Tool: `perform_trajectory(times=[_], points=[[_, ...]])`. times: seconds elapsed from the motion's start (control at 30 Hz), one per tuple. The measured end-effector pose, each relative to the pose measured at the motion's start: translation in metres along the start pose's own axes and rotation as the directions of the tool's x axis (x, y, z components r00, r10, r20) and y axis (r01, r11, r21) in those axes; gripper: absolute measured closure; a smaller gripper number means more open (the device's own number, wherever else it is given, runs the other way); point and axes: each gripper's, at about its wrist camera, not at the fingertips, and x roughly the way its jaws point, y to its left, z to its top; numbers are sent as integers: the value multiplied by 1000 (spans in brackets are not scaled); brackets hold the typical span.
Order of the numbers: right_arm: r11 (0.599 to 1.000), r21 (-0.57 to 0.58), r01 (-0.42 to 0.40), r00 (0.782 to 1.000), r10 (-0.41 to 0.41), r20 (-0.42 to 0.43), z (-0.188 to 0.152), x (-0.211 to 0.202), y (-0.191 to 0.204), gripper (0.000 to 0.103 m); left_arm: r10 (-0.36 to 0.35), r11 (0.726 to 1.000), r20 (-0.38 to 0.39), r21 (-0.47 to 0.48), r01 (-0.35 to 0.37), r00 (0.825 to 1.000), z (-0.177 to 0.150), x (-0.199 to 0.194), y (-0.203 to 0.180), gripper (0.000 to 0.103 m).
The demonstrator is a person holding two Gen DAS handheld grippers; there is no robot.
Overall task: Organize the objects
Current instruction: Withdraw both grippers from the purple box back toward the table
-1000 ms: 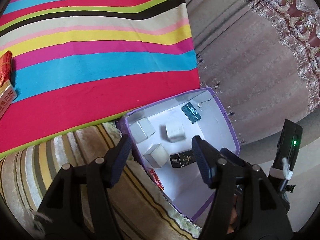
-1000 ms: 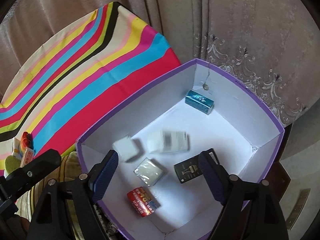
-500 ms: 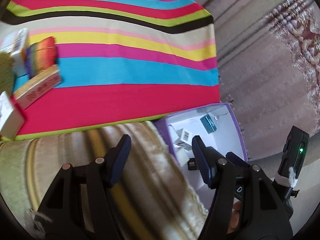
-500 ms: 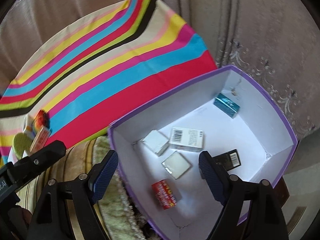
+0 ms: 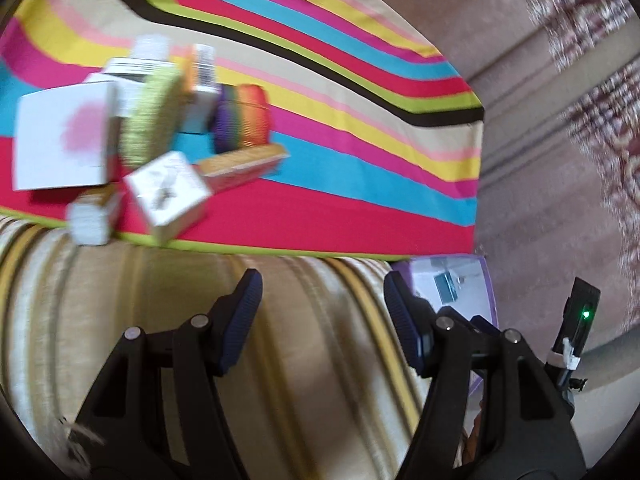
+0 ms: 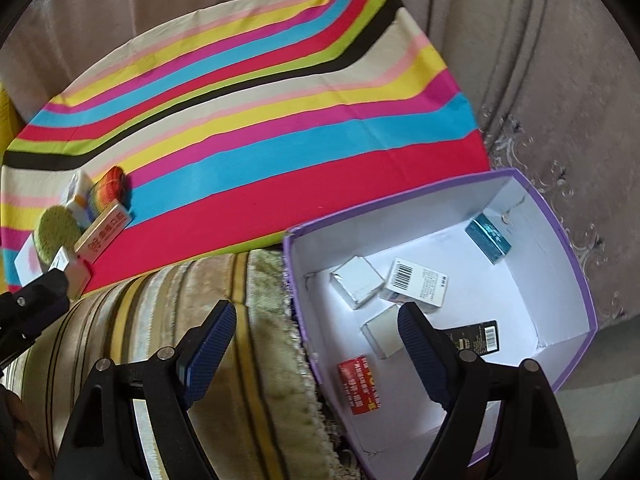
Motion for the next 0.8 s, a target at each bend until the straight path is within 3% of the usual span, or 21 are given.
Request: perform_trajectory(times=[0.33, 0.63, 0.8], points=[[996, -81, -30, 1000, 30, -6, 2, 2, 29, 19, 108, 990, 101, -103, -98, 989, -5, -49, 60, 36], [985, -160, -63, 998, 63, -10, 2, 3, 61, 19, 229, 970, 91, -103, -220, 969, 9, -54, 88, 36], [975, -200, -93, 996, 91, -18, 3, 5, 78, 19, 262, 960, 93, -123, -250, 960, 20, -54, 106, 36]])
